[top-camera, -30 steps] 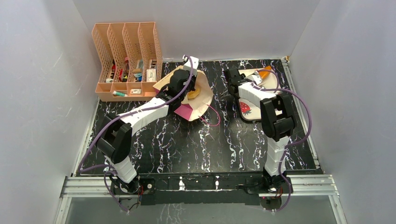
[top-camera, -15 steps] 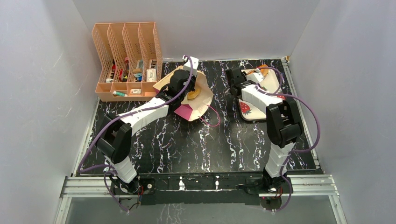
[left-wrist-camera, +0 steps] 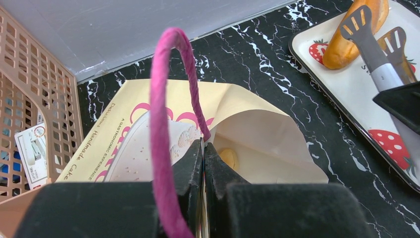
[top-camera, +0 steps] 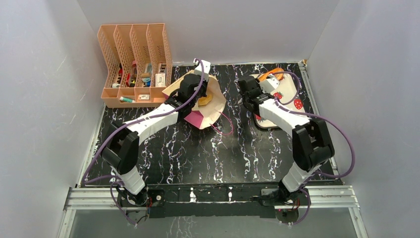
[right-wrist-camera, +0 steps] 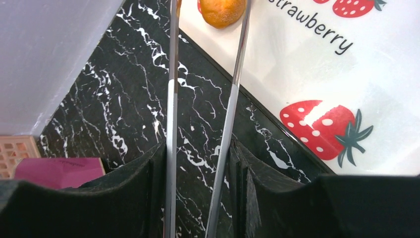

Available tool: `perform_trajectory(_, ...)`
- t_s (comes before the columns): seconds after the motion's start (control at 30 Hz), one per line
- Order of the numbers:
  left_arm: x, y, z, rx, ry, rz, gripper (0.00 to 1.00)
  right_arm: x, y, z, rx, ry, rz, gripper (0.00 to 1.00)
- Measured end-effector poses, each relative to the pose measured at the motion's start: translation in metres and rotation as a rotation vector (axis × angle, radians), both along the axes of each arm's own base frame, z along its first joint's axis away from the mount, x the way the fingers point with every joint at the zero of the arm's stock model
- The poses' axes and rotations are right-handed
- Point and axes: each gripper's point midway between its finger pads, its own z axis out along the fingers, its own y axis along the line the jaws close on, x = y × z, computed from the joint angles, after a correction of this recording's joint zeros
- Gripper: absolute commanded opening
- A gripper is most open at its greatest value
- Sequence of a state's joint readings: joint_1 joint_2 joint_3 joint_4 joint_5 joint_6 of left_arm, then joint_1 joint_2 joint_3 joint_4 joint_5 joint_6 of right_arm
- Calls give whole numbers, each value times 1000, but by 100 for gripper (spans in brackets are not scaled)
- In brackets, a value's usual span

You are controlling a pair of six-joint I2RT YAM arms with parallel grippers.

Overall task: Take the fake bread out of the paper bag
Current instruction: Place the fake bread in the container, then take out the fake bread from the paper bag.

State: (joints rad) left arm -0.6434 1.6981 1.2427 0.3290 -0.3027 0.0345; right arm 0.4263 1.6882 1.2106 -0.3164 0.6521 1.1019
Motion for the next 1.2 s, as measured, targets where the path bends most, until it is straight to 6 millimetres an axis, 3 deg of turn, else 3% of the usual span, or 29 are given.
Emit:
perform_trajectory(0.33, -2, 0, 5, 10, -11, -17, 0, -45, 14, 32, -33, -61, 129, 35)
perform_trajectory(0.6, -6, -2, 0, 25, -6, -49, 0, -105, 48, 61, -48, -126, 324, 34)
perform_trajectory(0.93, -8, -5, 0, 30, -9, -77, 0, -174, 55, 112, 24, -205, 499, 33)
perform_trajectory(1.03, -9, -6, -1, 33, -8, -86, 0, -189, 57, 115, 51, -195, 563, 33)
perform_trajectory(1.2, -10, -6, -1, 38, 0, -97, 0, -211, 69, 105, 89, -126, 681, 33)
